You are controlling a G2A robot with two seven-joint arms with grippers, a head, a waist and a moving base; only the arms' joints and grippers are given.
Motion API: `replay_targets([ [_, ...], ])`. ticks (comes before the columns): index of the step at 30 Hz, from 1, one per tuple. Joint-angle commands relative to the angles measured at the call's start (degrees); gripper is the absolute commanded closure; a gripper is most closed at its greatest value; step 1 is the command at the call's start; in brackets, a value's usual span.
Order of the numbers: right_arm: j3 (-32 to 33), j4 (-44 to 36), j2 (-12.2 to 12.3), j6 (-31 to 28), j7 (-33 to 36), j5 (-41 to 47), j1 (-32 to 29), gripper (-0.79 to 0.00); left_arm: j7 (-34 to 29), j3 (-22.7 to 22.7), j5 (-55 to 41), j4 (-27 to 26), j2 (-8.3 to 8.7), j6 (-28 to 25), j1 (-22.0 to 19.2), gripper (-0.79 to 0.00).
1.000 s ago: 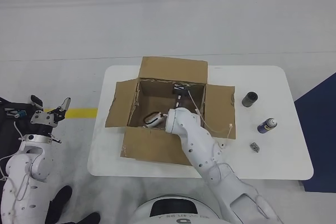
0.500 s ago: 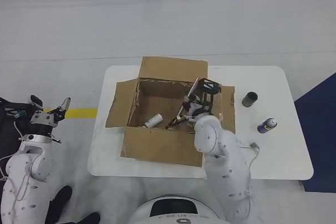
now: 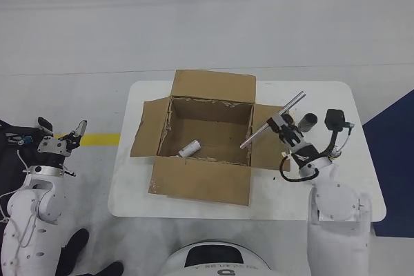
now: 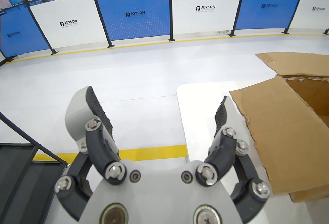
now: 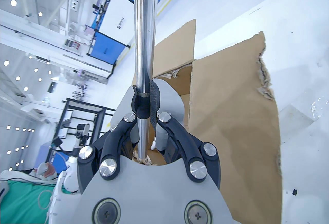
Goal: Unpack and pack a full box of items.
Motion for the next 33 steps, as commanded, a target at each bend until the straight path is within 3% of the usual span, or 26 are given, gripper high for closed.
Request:
replay_targets([
  [1,3.6,0.6,0.3,-2.1,-0.1,4.8,-1.3,0.000,0.0,0.0,0.0,0.0,0.00,0.0,0.0,-0.785],
  [8,15.8,5.3,1.7,-15.1,6.1,23.2,-7.0,0.000,0.0,0.0,0.0,0.0,0.00,0.0,0.0,-0.785],
  [17,24.4,11.9,2.2,-24.0,3.3,35.2,-15.6,0.000,0.0,0.0,0.0,0.0,0.00,0.0,0.0,-0.785],
  [26,26.2,23.2,3.0,-23.7,2.4,38.4,-15.5,0.000,0.0,0.0,0.0,0.0,0.00,0.0,0.0,-0.785],
  [33,25.7,27.5,3.8,-16.5,-0.9,34.4,-11.9,0.000,0.0,0.0,0.0,0.0,0.00,0.0,0.0,-0.785],
])
